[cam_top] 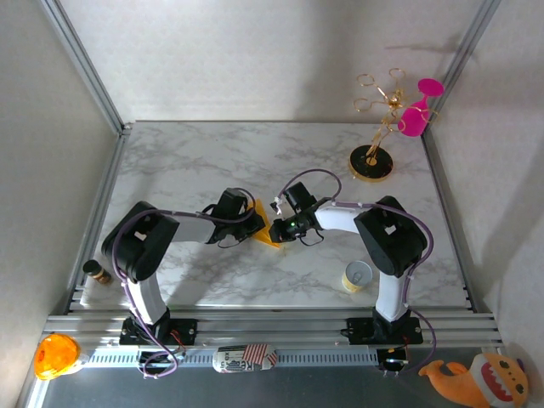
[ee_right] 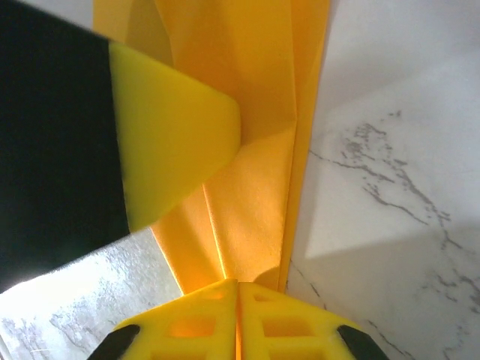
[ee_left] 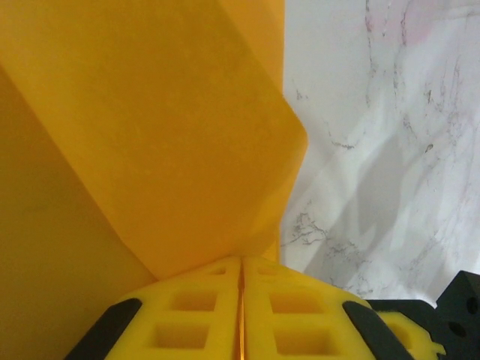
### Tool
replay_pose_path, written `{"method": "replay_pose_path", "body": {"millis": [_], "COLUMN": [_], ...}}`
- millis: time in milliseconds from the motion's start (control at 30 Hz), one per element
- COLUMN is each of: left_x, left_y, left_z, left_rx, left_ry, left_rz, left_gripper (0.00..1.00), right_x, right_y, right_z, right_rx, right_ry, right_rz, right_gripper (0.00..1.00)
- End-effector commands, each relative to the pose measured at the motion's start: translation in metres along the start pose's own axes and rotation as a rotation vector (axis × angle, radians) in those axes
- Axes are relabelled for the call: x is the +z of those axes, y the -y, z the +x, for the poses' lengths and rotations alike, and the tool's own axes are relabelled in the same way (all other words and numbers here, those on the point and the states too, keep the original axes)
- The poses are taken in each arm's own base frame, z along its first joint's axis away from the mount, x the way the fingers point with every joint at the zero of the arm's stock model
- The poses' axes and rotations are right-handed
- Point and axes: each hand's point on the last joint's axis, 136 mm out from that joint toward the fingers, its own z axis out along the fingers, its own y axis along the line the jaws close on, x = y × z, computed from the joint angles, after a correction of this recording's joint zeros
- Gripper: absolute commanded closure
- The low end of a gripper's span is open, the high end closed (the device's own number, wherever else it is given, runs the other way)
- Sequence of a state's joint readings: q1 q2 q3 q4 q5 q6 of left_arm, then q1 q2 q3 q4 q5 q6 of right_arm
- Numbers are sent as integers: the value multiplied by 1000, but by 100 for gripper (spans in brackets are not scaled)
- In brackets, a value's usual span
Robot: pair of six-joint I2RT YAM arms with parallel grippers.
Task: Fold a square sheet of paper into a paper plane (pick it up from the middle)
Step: Fourth fold the wing at the center of the table.
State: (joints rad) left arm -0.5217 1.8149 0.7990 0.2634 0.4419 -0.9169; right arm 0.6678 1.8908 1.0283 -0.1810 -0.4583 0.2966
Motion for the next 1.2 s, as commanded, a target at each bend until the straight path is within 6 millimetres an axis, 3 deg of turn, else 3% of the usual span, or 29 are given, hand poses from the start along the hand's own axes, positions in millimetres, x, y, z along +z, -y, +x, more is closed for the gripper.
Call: {"method": "replay_pose_path", "body": {"millis": [0, 200, 633, 1033, 1167], "left_x": [0, -7, -15, -30, -44], "left_y": [-27, -37, -42, -84, -73], "left_z": [-20, -41, -76, -111, -131], "left_rx": [-2, -15, 9, -17, -5], "left_ry": [40, 67, 96, 167, 208], "left_rz": [-85, -75, -60, -193, -179], "left_gripper": [90, 89, 88, 89, 88], "right_x": [7, 5, 8, 7, 7], "right_y": [61, 73, 76, 80, 79], "right_z": [78, 86, 92, 94, 92], "right_rx": [92, 93, 95, 101, 105], "right_ry": [-228, -248, -262, -263, -257], "right_rz": [245, 301, 304, 326, 324], "right_gripper": [90, 90, 91, 91, 91]}}
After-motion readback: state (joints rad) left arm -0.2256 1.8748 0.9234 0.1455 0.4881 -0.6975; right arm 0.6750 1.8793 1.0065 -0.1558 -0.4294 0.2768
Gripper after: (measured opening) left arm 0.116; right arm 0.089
